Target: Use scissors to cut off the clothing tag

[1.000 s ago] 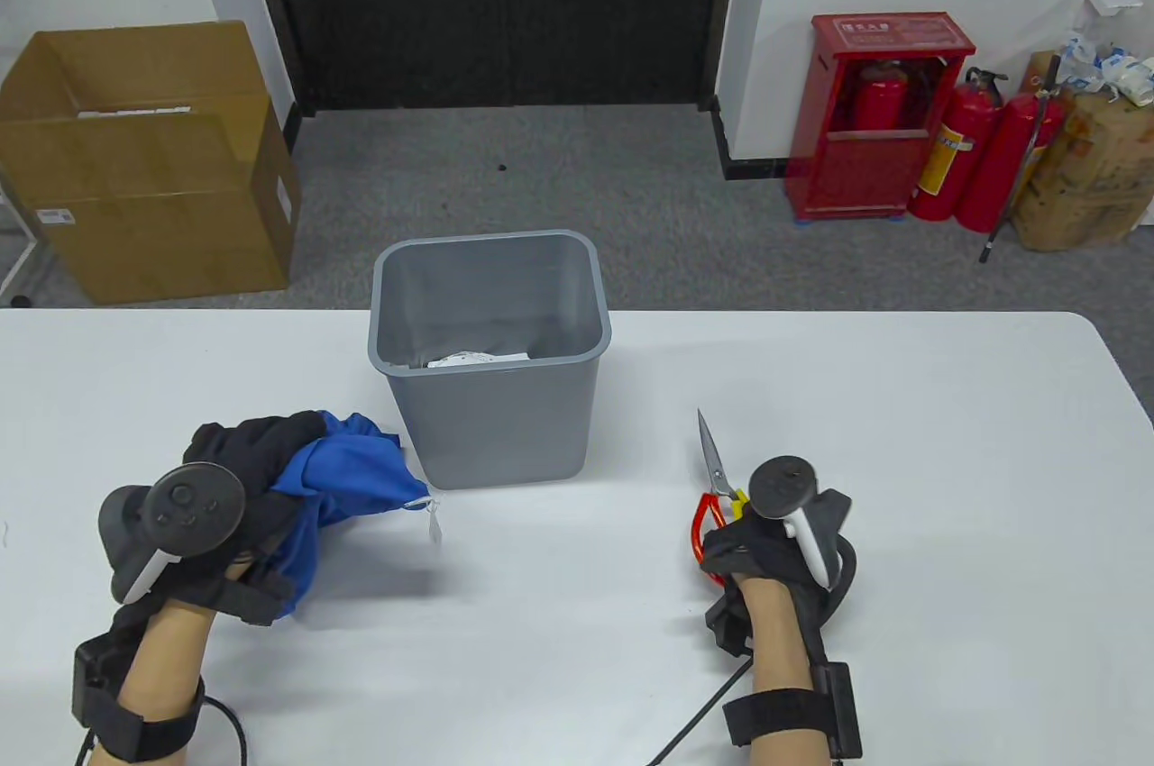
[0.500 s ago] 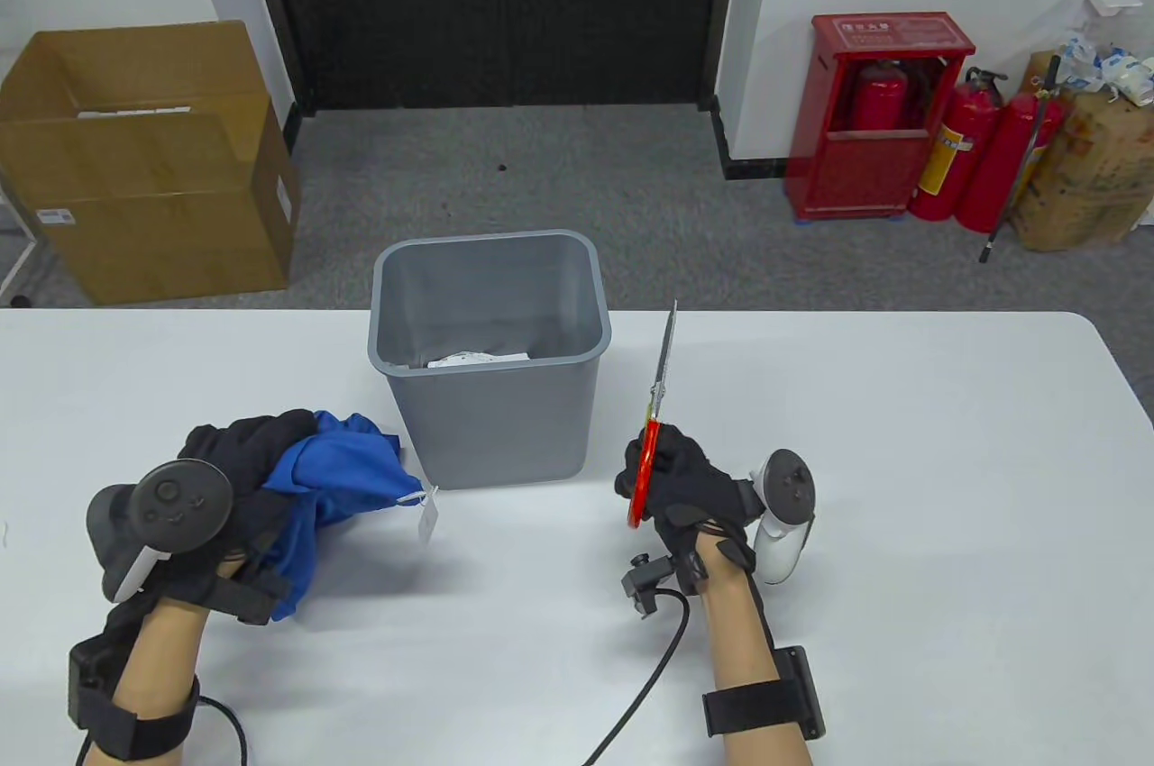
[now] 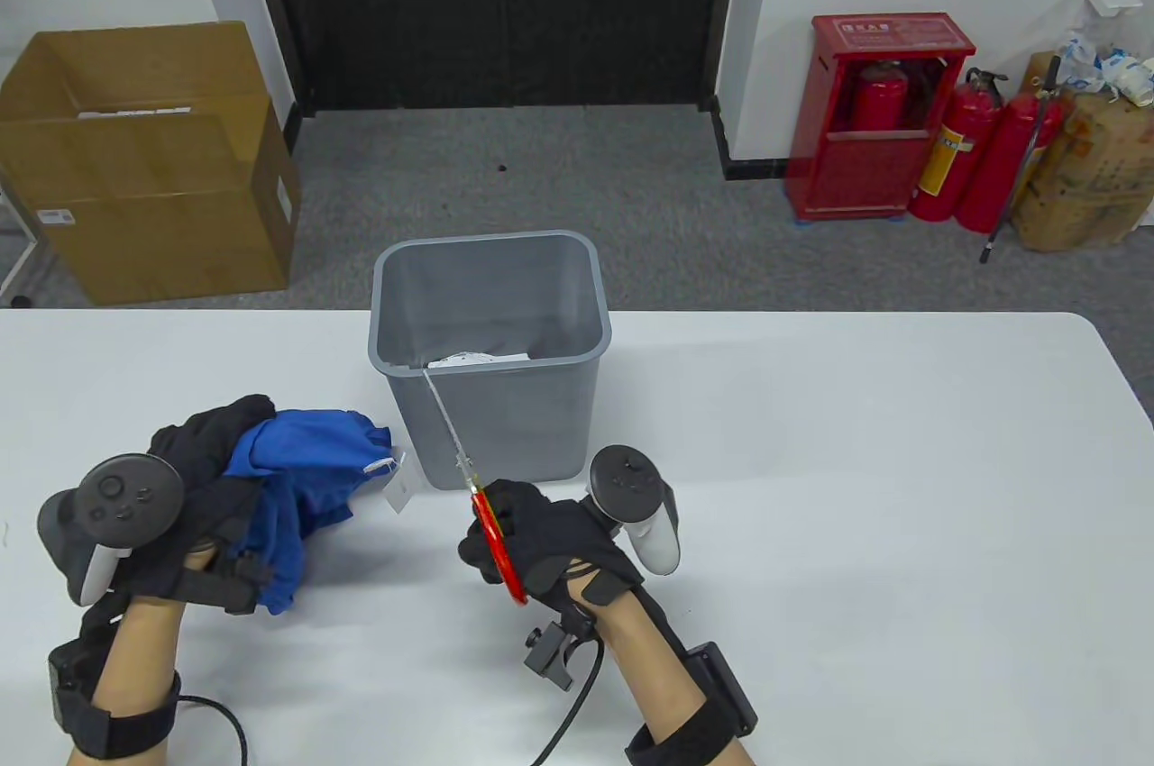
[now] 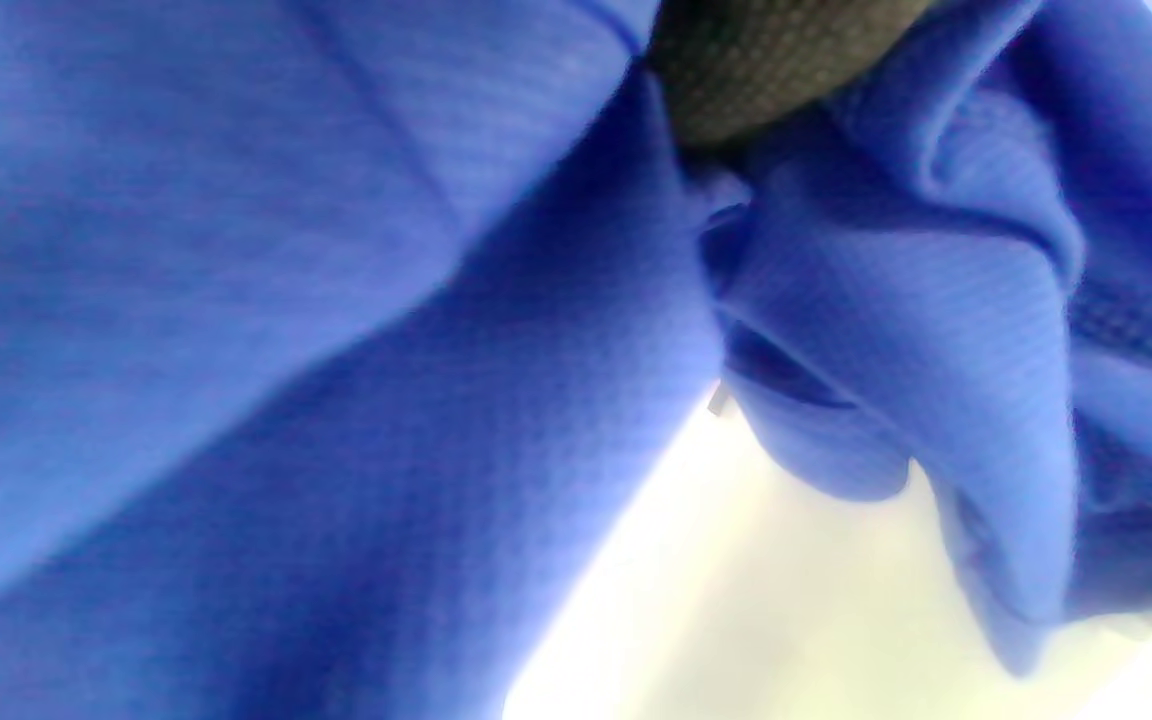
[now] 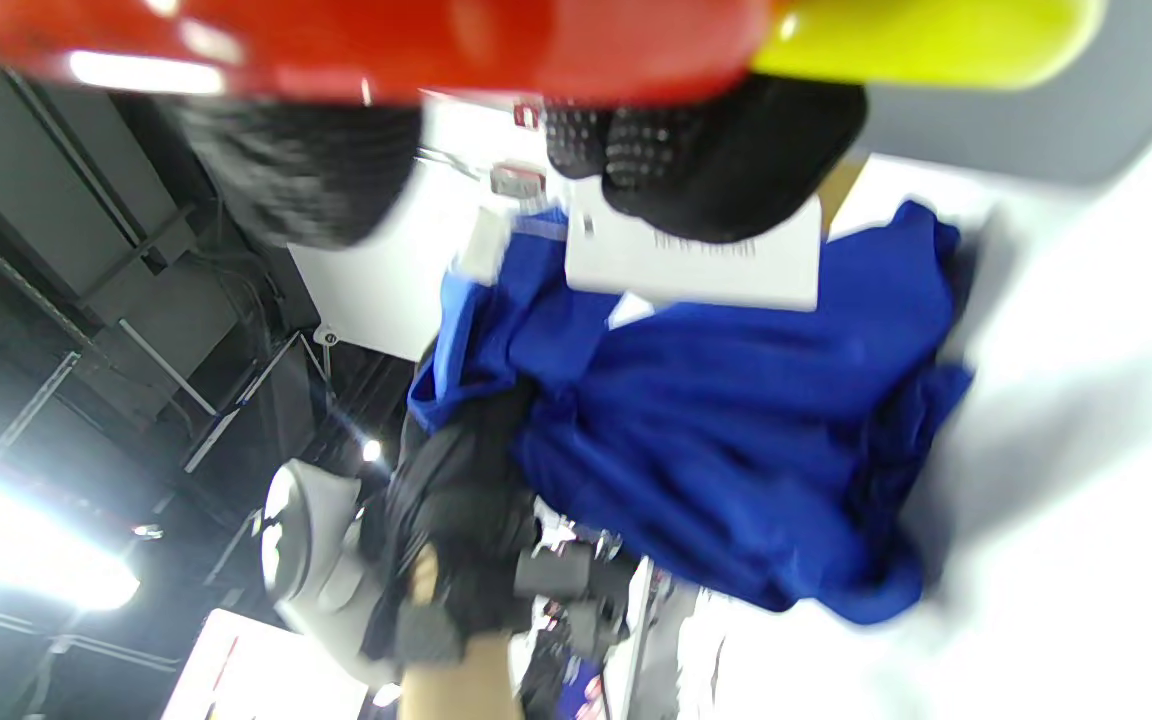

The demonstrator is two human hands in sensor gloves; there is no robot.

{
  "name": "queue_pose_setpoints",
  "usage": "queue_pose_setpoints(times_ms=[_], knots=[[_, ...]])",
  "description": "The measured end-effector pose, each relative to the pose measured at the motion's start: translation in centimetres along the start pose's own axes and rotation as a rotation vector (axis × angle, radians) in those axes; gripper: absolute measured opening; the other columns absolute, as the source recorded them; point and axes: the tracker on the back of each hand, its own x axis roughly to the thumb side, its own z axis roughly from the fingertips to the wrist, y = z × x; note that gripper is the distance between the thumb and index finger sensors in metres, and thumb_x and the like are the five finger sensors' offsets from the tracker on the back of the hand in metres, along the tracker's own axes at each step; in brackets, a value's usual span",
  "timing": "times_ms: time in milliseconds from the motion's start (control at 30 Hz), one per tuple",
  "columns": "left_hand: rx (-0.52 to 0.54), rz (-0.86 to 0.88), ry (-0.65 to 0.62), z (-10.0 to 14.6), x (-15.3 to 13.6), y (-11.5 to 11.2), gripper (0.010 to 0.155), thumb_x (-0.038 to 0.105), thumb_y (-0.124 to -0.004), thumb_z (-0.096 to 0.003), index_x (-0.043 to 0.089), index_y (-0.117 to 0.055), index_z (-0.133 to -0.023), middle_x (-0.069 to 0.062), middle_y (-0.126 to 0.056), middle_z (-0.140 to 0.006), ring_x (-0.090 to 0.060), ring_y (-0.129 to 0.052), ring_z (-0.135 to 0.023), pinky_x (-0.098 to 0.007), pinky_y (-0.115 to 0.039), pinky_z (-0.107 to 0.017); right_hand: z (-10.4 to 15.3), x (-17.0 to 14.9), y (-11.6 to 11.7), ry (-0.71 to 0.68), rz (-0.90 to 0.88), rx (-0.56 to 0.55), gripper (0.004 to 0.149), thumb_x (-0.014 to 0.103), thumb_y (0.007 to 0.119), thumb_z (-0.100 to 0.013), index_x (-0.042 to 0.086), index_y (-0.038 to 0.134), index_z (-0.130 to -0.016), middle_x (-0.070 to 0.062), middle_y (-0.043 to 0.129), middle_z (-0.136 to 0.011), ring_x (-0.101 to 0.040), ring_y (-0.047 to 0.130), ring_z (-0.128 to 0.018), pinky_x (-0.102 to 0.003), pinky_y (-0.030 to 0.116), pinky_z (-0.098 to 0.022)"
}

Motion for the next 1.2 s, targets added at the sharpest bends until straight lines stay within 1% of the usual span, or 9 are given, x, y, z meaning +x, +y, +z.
queue_pose_setpoints(times_ms=[67, 133, 200, 300, 400, 567, 833, 1100, 1200], knots=[[-0.004, 0.033, 0.007, 0.0, -0.2, 0.2, 0.047, 0.040, -0.082, -0.0575, 0.043, -0.067, -0.102, 0.004, -0.083, -0.098, -0.027, -0.091, -0.088, -0.072, -0.050, -0.076, -0.2, -0.2, 1.0, -0.007, -0.046, 0.027, 0.089, 0.061, 0.080, -0.036, -0.005, 0.047, -0.086, -0.014, 0.083, -0.067, -0.022, 0.097, -0.034, -0.040, 0.073, -0.018], [0.007, 0.048, 0.018, 0.0, -0.3, 0.4, 0.047, 0.040, -0.082, -0.0575, 0.043, -0.068, -0.102, 0.004, -0.083, -0.098, -0.027, -0.090, -0.088, -0.072, -0.050, -0.076, -0.2, -0.2, 1.8, 0.007, -0.093, 0.118, 0.091, 0.066, 0.075, -0.039, -0.005, 0.043, -0.087, -0.014, 0.081, -0.069, -0.022, 0.096, -0.037, -0.039, 0.073, -0.020], [0.016, 0.050, 0.027, 0.0, -0.5, 0.7, 0.047, 0.040, -0.082, -0.0575, 0.043, -0.067, -0.102, 0.004, -0.083, -0.098, -0.027, -0.090, -0.089, -0.072, -0.050, -0.076, 0.0, -0.2, 2.5, -0.017, -0.129, 0.135, 0.093, 0.070, 0.072, -0.040, -0.004, 0.041, -0.088, -0.013, 0.080, -0.070, -0.021, 0.096, -0.038, -0.038, 0.074, -0.021], [0.029, 0.079, 0.043, -0.1, -0.9, 1.1, 0.047, 0.040, -0.082, -0.0576, 0.043, -0.067, -0.102, 0.004, -0.083, -0.098, -0.027, -0.091, -0.088, -0.072, -0.050, -0.076, 1.2, -0.9, 3.9, 0.020, -0.204, 0.195, 0.094, 0.072, 0.070, -0.041, -0.004, 0.038, -0.088, -0.013, 0.078, -0.072, -0.023, 0.094, -0.041, -0.039, 0.073, -0.022], [0.032, 0.074, 0.047, -0.3, -1.3, 1.2, 0.047, 0.040, -0.082, -0.0576, 0.042, -0.067, -0.102, 0.004, -0.083, -0.098, -0.027, -0.091, -0.088, -0.072, -0.050, -0.076, 2.6, -2.1, 4.8, 0.063, -0.209, 0.219, 0.095, 0.072, 0.069, -0.042, -0.004, 0.038, -0.089, -0.014, 0.078, -0.072, -0.024, 0.094, -0.041, -0.040, 0.073, -0.022], [0.034, 0.072, 0.049, -0.3, -1.3, 1.2, 0.047, 0.040, -0.082, -0.0576, 0.043, -0.067, -0.102, 0.004, -0.083, -0.098, -0.027, -0.090, -0.088, -0.072, -0.050, -0.076, 2.9, -3.0, 5.2, 0.067, -0.245, 0.227, 0.095, 0.072, 0.069, -0.043, -0.004, 0.038, -0.089, -0.015, 0.078, -0.072, -0.024, 0.094, -0.040, -0.039, 0.073, -0.022], [0.024, 0.063, 0.040, -0.3, -1.1, 1.0, 0.047, 0.040, -0.082, -0.0576, 0.043, -0.067, -0.102, 0.004, -0.083, -0.098, -0.027, -0.090, -0.089, -0.072, -0.050, -0.076, 2.1, -3.1, 6.2, 0.068, -0.282, 0.242, 0.094, 0.072, 0.068, -0.043, -0.004, 0.038, -0.089, -0.014, 0.078, -0.072, -0.023, 0.094, -0.040, -0.039, 0.073, -0.022], [0.010, 0.053, 0.015, -0.2, -0.6, 0.9, 0.047, 0.040, -0.081, -0.0578, 0.043, -0.067, -0.102, 0.005, -0.083, -0.098, -0.026, -0.090, -0.089, -0.072, -0.050, -0.076, 1.2, -3.1, 6.1, 0.072, -0.280, 0.208, 0.094, 0.072, 0.066, -0.044, -0.005, 0.037, -0.090, -0.015, 0.077, -0.073, -0.023, 0.093, -0.041, -0.039, 0.073, -0.023], [0.001, 0.050, 0.010, -0.2, -0.5, 0.8, 0.047, 0.040, -0.082, -0.0578, 0.044, -0.067, -0.102, 0.005, -0.083, -0.098, -0.026, -0.090, -0.089, -0.072, -0.050, -0.076, 0.9, -3.0, 5.9, 0.046, -0.275, 0.166, 0.094, 0.072, 0.067, -0.044, -0.004, 0.037, -0.090, -0.014, 0.077, -0.073, -0.023, 0.093, -0.041, -0.039, 0.073, -0.023]])
